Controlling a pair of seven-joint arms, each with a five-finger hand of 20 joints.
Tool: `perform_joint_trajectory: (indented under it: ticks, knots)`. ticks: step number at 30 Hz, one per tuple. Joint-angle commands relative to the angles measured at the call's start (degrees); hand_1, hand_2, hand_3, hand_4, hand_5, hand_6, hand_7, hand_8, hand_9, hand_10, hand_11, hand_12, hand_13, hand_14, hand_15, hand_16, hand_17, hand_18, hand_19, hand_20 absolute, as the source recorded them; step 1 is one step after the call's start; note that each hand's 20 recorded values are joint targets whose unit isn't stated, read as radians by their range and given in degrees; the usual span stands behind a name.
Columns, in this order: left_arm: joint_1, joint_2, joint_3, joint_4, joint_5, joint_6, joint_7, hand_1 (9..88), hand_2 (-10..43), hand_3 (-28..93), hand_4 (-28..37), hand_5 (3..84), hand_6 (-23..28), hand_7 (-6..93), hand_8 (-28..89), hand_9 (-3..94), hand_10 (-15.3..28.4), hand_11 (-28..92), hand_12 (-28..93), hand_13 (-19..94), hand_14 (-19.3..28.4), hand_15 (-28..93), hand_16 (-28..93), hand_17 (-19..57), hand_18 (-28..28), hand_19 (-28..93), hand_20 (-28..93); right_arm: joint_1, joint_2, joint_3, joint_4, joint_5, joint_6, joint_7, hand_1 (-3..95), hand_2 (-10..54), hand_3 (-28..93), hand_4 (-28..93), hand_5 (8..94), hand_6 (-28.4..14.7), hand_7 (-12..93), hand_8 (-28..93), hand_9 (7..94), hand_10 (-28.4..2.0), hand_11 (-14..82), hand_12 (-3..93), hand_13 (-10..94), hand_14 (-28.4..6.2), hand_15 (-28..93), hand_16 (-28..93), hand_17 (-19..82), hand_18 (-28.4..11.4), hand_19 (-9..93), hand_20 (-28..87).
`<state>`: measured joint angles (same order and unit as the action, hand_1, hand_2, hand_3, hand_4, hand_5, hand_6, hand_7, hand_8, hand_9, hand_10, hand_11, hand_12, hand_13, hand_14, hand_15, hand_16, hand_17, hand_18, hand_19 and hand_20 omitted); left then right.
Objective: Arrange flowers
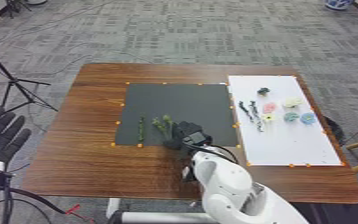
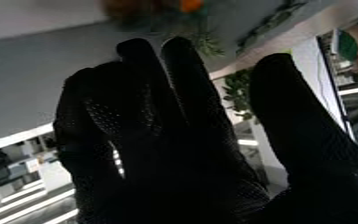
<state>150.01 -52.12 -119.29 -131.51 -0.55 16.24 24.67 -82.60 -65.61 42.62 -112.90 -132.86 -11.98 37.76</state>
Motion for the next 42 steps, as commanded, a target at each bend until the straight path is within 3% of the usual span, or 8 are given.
perform_joint_trajectory:
  ticks: [1,6,15,22,25,27,33,42]
  knots:
    - [-0.41,-0.54,-0.31,-0.06,0.48,0.39,-0.98,23.1,17.8,66,-28.3,37.7,8.2,10.0,-7,33.3,13.8,17,14,24,13.5,25,-1,-3.0,10.5,17,13,-0.75,-0.07,0.16,-1.11,-0.63,0.27,-0.20,31.4,5.6,72,-18,55.4,-9.5,10,-8,64.1,-22.9,14.1,15.4,71,-13.8,70,27,31,-28.4,82,36]
    - [-0.46,-0.78,-0.27,-0.11,0.69,0.37,-1.20,23.0,17.9,66,-28.3,37.6,8.2,10.2,-7,33.3,13.9,17,14,24,13.4,25,-1,-2.9,10.4,17,13,-1.32,0.19,0.77,-1.97,-1.15,1.20,0.74,30.8,5.5,72,-18,54.5,-9.9,10,-8,64.2,-22.8,14.6,15.8,71,-14.0,70,27,31,-28.4,82,36]
    - [0.99,-0.85,-0.58,-0.52,0.12,0.16,0.14,23.2,17.9,66,-28.3,37.6,8.2,10.1,-7,33.3,13.9,17,14,24,13.4,25,-1,-2.9,10.4,17,13,-1.75,1.79,2.73,-3.77,-1.08,3.33,2.03,30.3,5.9,71,-18,58.6,-10.7,10,-8,64.9,-23.2,15.4,15.6,72,-14.0,70,26,32,-28.4,82,35]
    - [1.02,-1.02,0.05,-0.75,0.21,-0.12,0.95,23.1,18.0,66,-28.3,37.6,8.2,10.1,-7,33.4,14.0,17,14,24,13.4,25,-1,-2.9,10.4,17,13,-3.03,5.24,7.95,-4.67,-0.80,10.03,7.23,30.0,4.9,71,-18,59.5,-11.4,10,-8,69.3,-22.6,19.4,17.8,74,-13.4,72,27,34,-28.4,84,35]
    - [1.57,-1.23,-0.75,-0.87,0.40,-0.25,0.59,23.1,18.0,66,-28.3,37.6,8.2,10.1,-7,33.4,14.1,17,14,24,13.4,25,-1,-3.0,10.5,17,13,-4.76,8.34,13.57,-4.23,-0.35,9.83,8.94,31.5,3.2,70,-18,60.7,-11.7,9,-8,69.1,-22.6,19.2,18.1,74,-13.3,72,28,34,-28.4,84,34]
    - [2.32,-1.60,-1.47,-1.16,0.41,-0.16,1.14,23.1,18.0,66,-28.3,37.6,8.2,10.1,-7,33.4,14.1,17,14,24,13.4,25,-1,-3.0,10.5,17,13,-5.69,10.75,15.94,-3.72,-0.74,10.72,10.04,34.4,0.8,70,-18,61.1,-11.8,9,-8,67.6,-22.7,18.6,18.0,73,-13.3,72,28,34,-28.4,84,34]
    - [3.28,-1.37,-1.88,-1.44,-0.30,-0.13,1.68,23.1,17.9,66,-28.3,37.6,8.2,10.1,-7,33.3,13.9,17,14,24,13.4,25,-1,-3.0,10.5,17,13,-8.86,13.43,22.05,-3.82,0.85,6.19,13.23,35.9,-4.4,68,-21,60.4,-11.7,9,-8,65.1,-22.9,17.4,17.2,71,-13.8,72,28,34,-28.4,85,33]
    - [2.29,-0.76,0.04,-1.01,-0.61,0.12,1.28,23.1,17.9,66,-28.3,37.5,8.1,10.3,-7,33.3,13.9,17,14,24,13.4,25,-1,-3.0,10.5,17,13,-9.07,12.73,21.15,0.20,-1.42,4.48,14.16,36.6,-8.9,65,-24,59.2,-12.4,9,-7,63.2,-23.3,17.7,17.6,69,-14.3,73,28,33,-28.4,85,33]
